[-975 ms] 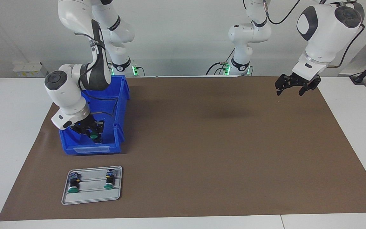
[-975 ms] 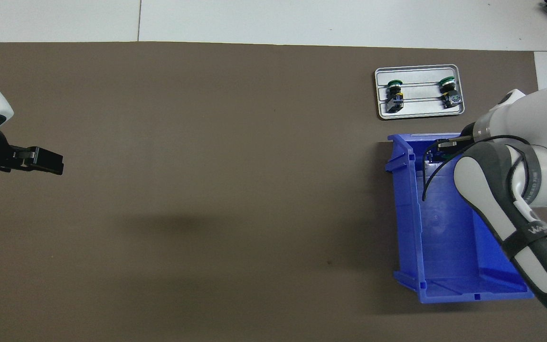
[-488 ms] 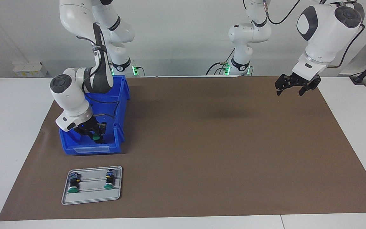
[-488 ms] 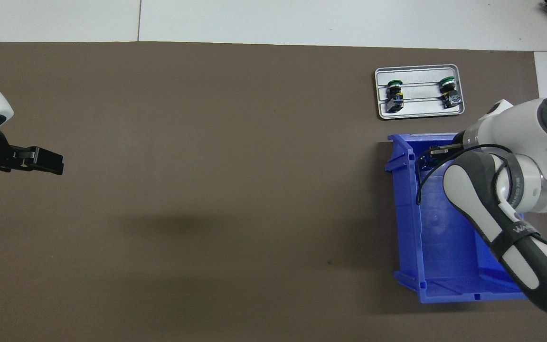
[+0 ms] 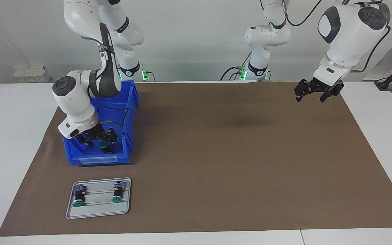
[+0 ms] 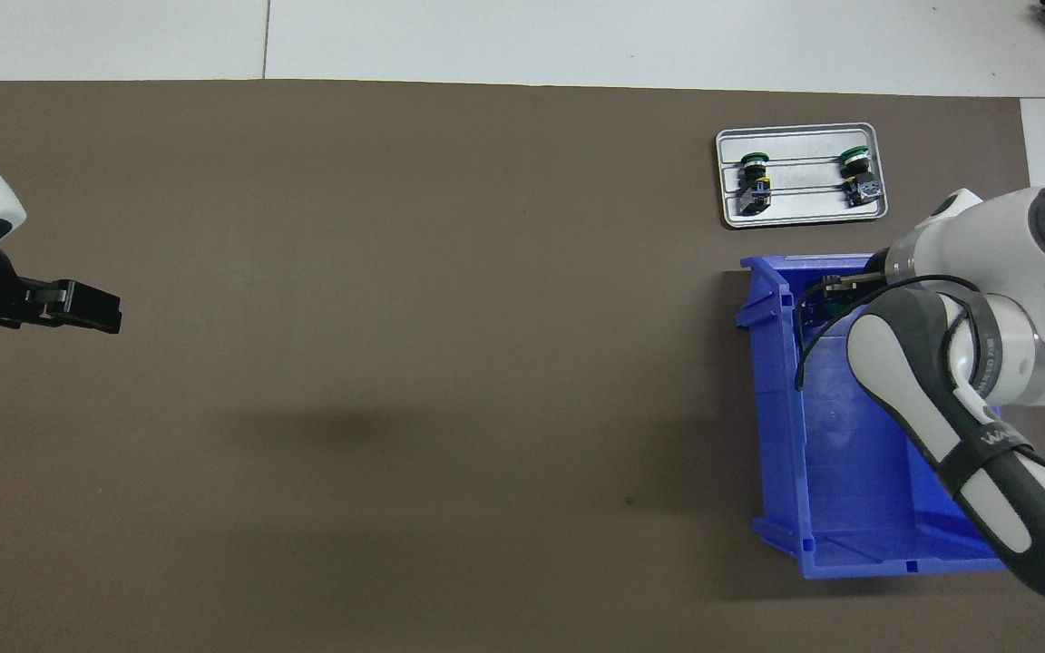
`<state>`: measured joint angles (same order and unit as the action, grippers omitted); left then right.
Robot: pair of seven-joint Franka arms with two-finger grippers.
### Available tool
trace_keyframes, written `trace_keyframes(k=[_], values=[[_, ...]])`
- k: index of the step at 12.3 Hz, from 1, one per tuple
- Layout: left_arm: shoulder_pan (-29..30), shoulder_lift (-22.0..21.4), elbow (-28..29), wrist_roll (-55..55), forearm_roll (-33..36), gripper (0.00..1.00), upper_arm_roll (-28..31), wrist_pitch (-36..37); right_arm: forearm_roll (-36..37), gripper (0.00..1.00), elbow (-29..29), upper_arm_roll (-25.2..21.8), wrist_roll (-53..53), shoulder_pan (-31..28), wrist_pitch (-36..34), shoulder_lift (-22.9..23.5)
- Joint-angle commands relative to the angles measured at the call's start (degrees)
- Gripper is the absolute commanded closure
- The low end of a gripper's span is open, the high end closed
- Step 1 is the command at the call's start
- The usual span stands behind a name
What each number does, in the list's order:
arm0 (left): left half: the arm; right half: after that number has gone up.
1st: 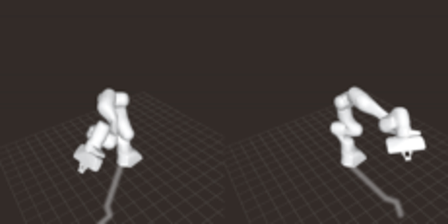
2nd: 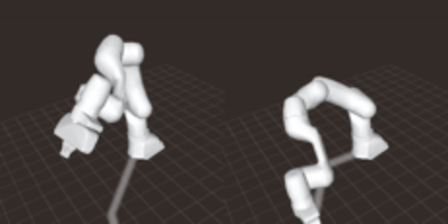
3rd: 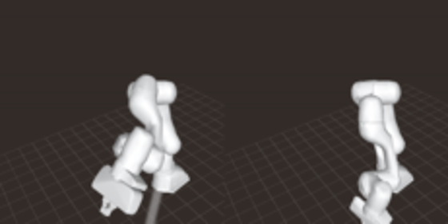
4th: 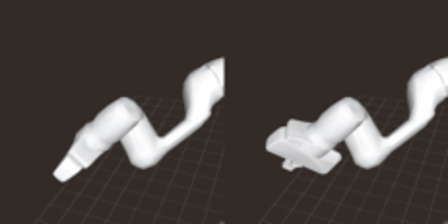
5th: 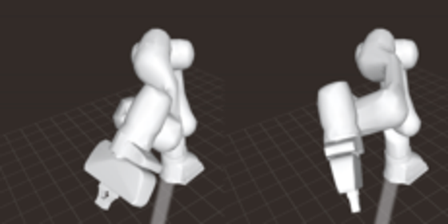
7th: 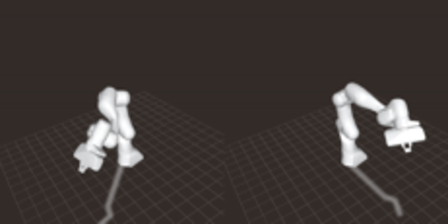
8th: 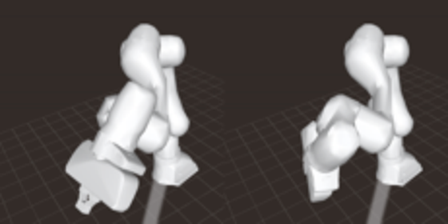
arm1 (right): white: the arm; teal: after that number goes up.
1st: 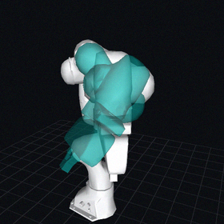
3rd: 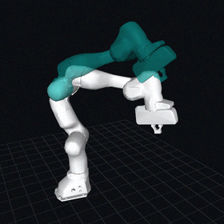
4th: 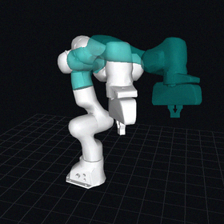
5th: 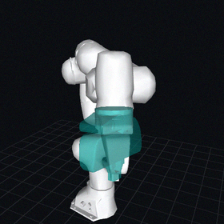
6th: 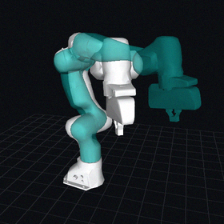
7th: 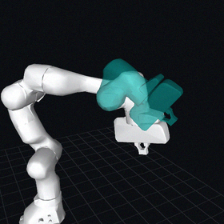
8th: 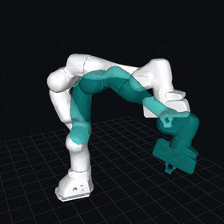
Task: Place and press button with both arms
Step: 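Open the right gripper and raise it out of the bin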
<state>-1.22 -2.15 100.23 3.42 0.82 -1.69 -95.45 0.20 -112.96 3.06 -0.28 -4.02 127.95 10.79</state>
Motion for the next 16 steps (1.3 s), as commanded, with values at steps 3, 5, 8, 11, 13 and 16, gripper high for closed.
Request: trace_keyframes(k=[3,5,8,11,13,16], values=[[0.3,-1.3,1.1,-0.6,0.9,0.00,-0.2,-0.4,-1.3,0.02,0.2,0.6,6.4,1.7,-8.8,-9.7],[0.3,-1.3,1.1,-0.6,0.9,0.00,-0.2,-0.4,-1.3,0.01,4.2,0.7,6.4,1.7,-14.5,-11.2],[0.3,-1.3,1.1,-0.6,0.9,0.00,-0.2,-0.4,-1.1,0.01,14.4,0.7,6.3,1.7,-23.4,-10.5],[0.3,-1.3,1.1,-0.6,0.9,0.00,-0.2,-0.4,-1.0,0.01,20.8,0.7,6.3,1.7,-29.8,-9.8],[0.3,-1.3,1.1,-0.6,0.9,0.00,-0.2,-0.4,-1.0,0.00,21.2,0.7,6.5,1.7,-31.4,-9.1],[0.3,-1.3,1.1,-0.6,0.9,0.00,-0.2,-0.4,-1.1,0.00,19.6,2.1,6.6,1.7,-32.3,-10.0]])
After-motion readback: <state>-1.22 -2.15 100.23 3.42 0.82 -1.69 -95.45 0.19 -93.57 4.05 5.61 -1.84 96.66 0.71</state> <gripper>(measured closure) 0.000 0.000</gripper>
